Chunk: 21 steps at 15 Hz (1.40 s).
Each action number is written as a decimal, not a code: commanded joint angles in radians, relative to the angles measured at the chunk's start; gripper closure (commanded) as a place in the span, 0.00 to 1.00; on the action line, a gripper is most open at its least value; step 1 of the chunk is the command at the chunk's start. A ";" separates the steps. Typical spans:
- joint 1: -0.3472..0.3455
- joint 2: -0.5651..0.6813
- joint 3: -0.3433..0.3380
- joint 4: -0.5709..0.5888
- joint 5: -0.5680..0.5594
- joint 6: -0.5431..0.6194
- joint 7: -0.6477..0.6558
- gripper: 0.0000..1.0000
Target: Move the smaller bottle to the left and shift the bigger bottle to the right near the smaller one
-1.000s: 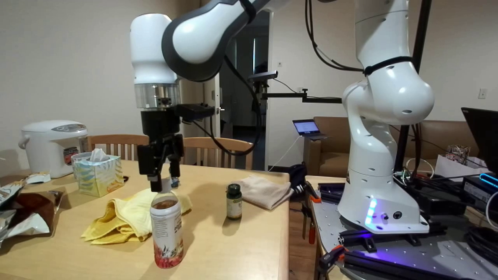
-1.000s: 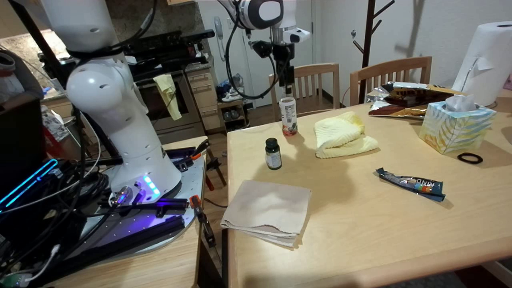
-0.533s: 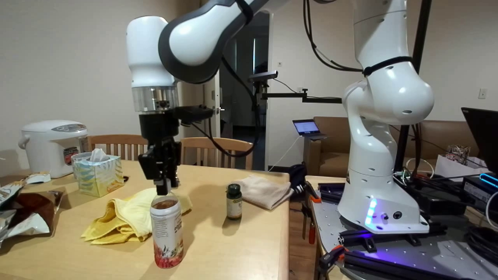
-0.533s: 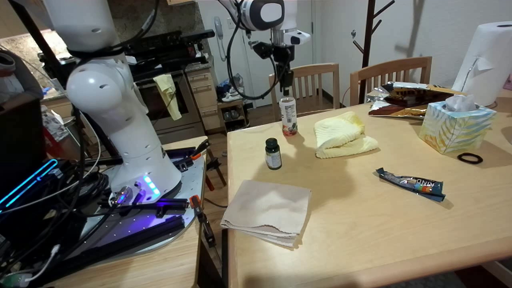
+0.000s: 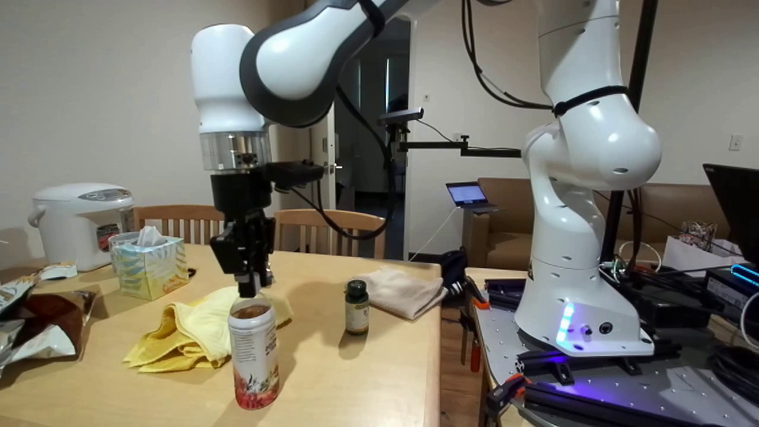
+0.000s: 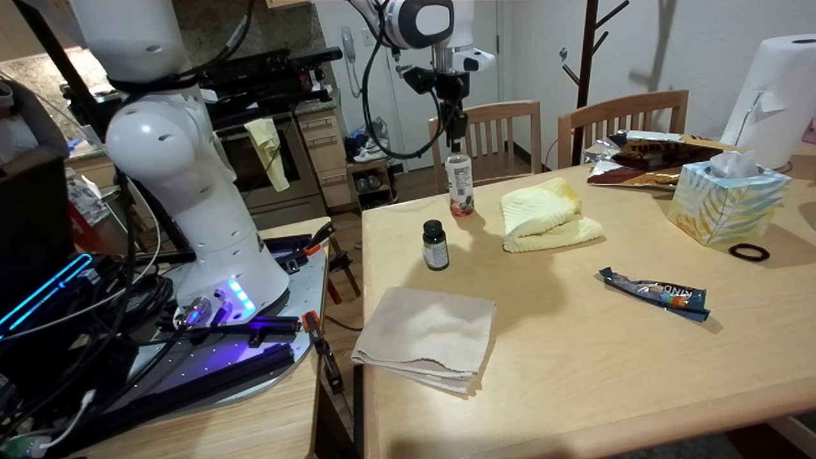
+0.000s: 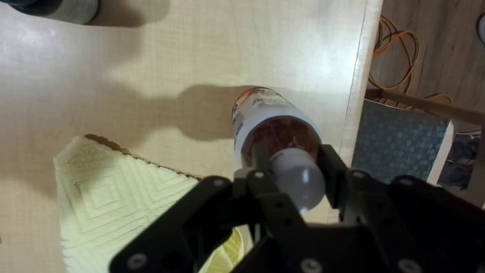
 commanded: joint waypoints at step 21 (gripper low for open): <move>-0.063 -0.284 -0.021 -0.350 -0.007 0.206 0.179 0.89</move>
